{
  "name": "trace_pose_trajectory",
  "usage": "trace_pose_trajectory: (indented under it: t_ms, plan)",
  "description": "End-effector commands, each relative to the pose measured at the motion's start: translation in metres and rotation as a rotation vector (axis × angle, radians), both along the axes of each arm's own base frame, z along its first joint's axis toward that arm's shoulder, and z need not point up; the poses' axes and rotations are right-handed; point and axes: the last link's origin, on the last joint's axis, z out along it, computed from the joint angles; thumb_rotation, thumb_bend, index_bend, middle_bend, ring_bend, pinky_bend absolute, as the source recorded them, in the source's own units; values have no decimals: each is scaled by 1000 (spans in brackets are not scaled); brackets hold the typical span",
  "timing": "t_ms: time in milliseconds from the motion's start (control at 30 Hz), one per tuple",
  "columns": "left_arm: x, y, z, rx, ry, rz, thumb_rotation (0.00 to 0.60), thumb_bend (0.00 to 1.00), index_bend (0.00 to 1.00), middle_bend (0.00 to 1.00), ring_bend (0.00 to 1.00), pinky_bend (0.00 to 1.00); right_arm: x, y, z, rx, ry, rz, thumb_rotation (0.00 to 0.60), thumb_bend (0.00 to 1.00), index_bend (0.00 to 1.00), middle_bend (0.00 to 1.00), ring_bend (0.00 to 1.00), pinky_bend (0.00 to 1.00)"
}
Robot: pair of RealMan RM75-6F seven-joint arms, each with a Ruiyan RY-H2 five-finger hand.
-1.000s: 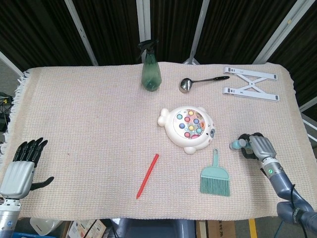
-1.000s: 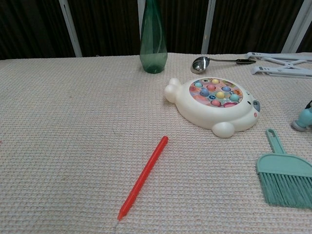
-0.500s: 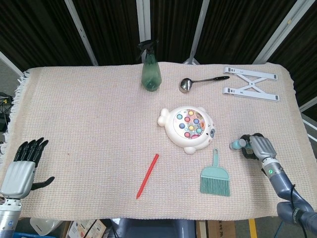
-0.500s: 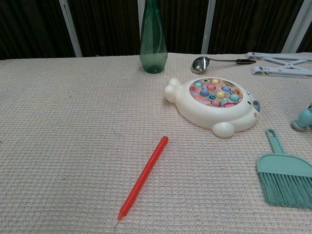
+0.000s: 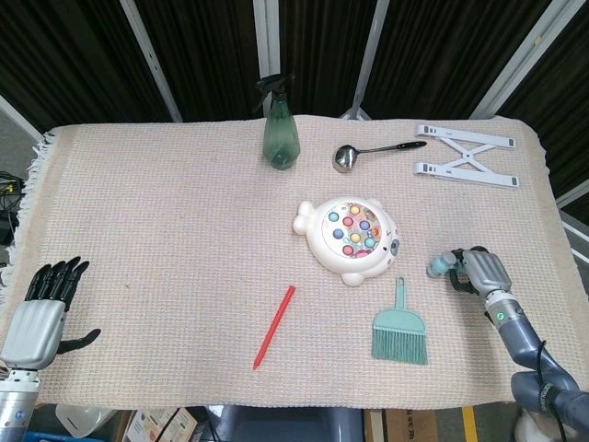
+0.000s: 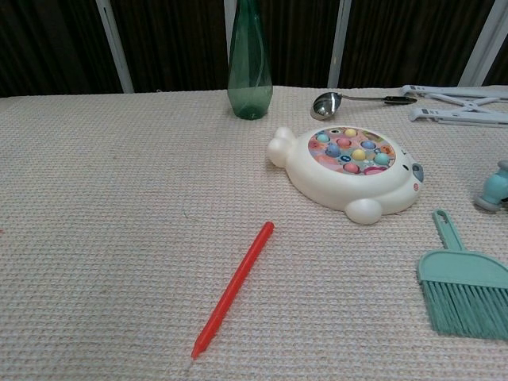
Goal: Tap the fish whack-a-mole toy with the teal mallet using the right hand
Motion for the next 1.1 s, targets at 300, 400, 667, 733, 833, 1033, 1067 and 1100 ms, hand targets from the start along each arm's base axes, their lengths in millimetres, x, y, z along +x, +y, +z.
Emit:
trace_pose_trajectory:
  t_ms: [300, 400, 667, 733, 833, 1033, 1067, 1100]
  plan:
    - [-1, 1, -1, -5, 0, 4, 600, 106, 0, 0, 0, 0, 4, -2, 1, -27, -15, 20, 600, 710, 691, 603, 467, 238]
    - [-1, 2, -1, -5, 0, 4, 600, 106, 0, 0, 0, 0, 5, -2, 2, -36, -20, 28, 600, 719, 724, 627, 489, 248]
    - [-1, 2, -1, -9, -1, 2, 600, 106, 0, 0, 0, 0, 13, -2, 8, -83, -67, 67, 600, 738, 792, 679, 537, 285]
    - [0, 2, -1, -8, 0, 0, 600, 106, 0, 0, 0, 0, 18, -3, 11, -100, -80, 92, 600, 747, 808, 690, 549, 291]
    - [1, 2, 0, -6, 0, -5, 600, 106, 0, 0, 0, 0, 28, -4, 15, -121, -101, 137, 600, 759, 835, 709, 568, 302]
    - [2, 3, -1, -15, 12, -16, 600, 106, 0, 0, 0, 0, 64, -12, 25, -158, -115, 280, 600, 801, 899, 746, 604, 326]
    - [3, 4, -1, -15, 13, -20, 600, 106, 0, 0, 0, 0, 73, -15, 26, -165, -113, 313, 600, 809, 912, 754, 611, 330]
    - [4, 4, -1, -15, 13, -22, 600, 106, 0, 0, 0, 0, 80, -17, 27, -170, -111, 335, 600, 814, 920, 758, 616, 333]
